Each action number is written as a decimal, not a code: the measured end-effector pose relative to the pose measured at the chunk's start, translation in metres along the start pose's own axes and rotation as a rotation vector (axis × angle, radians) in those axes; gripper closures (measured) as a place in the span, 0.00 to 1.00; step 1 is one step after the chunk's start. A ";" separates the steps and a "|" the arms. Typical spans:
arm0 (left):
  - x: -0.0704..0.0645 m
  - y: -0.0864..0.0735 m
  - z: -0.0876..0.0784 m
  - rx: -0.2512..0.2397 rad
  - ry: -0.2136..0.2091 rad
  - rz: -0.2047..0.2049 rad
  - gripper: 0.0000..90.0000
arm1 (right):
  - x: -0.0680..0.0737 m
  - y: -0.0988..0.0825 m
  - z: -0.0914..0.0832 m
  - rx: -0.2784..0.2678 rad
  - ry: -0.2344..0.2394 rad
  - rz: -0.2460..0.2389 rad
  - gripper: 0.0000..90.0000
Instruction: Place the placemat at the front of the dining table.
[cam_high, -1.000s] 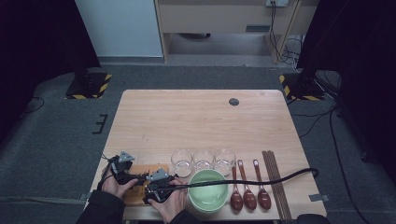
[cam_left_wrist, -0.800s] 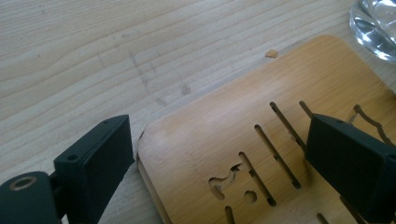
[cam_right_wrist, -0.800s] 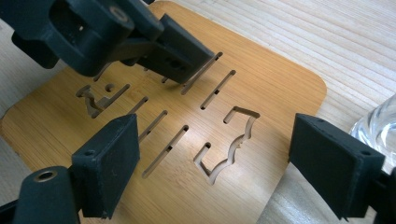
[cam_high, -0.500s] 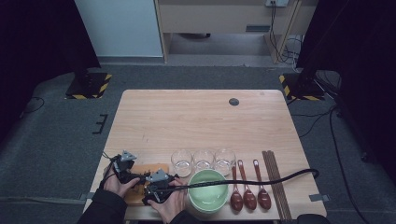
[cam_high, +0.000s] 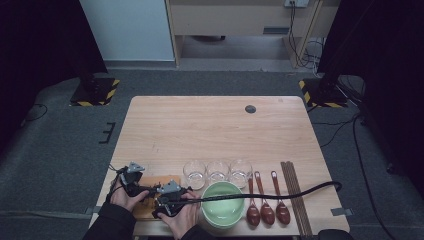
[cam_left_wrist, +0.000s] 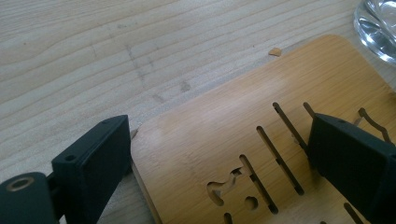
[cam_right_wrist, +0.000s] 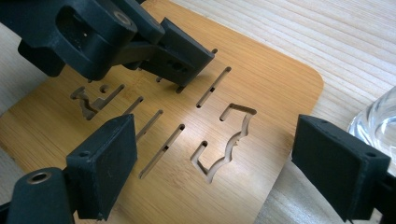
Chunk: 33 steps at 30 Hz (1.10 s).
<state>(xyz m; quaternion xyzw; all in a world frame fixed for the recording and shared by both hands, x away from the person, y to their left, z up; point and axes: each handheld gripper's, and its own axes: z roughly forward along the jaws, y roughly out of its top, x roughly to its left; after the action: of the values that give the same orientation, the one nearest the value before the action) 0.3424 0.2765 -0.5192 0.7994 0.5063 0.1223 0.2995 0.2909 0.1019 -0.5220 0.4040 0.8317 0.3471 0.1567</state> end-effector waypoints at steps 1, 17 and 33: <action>0.000 0.000 0.000 -0.002 0.002 0.003 0.07 | 0.000 0.000 0.001 -0.002 0.002 0.005 0.15; 0.001 -0.002 0.000 -0.006 -0.003 -0.003 0.07 | 0.003 0.002 0.006 0.016 -0.007 0.005 0.08; -0.001 0.000 -0.002 0.005 0.010 -0.012 0.10 | 0.003 -0.001 0.006 -0.013 -0.007 -0.009 0.09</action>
<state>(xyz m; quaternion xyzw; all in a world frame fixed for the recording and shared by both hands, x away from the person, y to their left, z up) 0.3408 0.2765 -0.5182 0.7964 0.5128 0.1235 0.2958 0.2917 0.1067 -0.5264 0.4002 0.8308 0.3505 0.1638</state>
